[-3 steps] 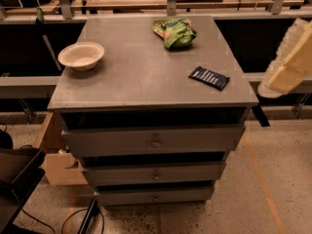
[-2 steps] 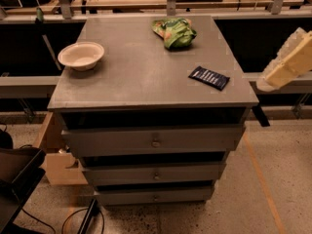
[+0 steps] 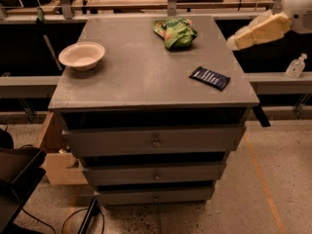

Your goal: Move rxbar blueberry near paper bowl

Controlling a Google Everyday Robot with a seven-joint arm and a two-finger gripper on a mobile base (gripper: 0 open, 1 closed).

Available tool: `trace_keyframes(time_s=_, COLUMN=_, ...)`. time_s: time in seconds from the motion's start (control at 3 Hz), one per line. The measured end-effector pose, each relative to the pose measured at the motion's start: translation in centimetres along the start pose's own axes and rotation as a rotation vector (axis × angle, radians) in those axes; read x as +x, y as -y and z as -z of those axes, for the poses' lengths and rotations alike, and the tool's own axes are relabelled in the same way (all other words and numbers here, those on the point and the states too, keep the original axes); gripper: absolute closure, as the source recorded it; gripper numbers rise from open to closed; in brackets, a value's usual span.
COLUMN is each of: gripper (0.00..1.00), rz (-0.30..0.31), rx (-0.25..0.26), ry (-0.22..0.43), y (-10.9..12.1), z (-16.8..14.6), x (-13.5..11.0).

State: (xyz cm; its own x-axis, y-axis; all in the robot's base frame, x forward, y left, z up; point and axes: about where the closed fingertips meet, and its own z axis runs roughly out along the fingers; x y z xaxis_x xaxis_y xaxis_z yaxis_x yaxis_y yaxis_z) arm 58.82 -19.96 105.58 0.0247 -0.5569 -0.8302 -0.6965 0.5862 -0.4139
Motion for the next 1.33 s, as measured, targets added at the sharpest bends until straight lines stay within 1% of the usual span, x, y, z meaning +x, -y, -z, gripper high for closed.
trace_keyframes(time_s=0.33, gripper=0.0, rz=-0.082, rx=-0.007, ry=0.099, y=2.0, z=-2.0, x=-0.9)
trace_keyframes(time_s=0.67, gripper=0.0, rz=-0.087, rx=-0.006, ry=0.104, y=2.3, z=-2.2, x=-0.8)
trace_keyframes(time_s=1.0, gripper=0.0, rz=-0.173, rx=-0.012, ry=0.092, y=1.6, z=-4.4, x=2.6)
trace_keyframes(time_s=1.33, gripper=0.0, rz=-0.233, rx=-0.035, ry=0.087, y=1.3, z=-7.1, x=7.0)
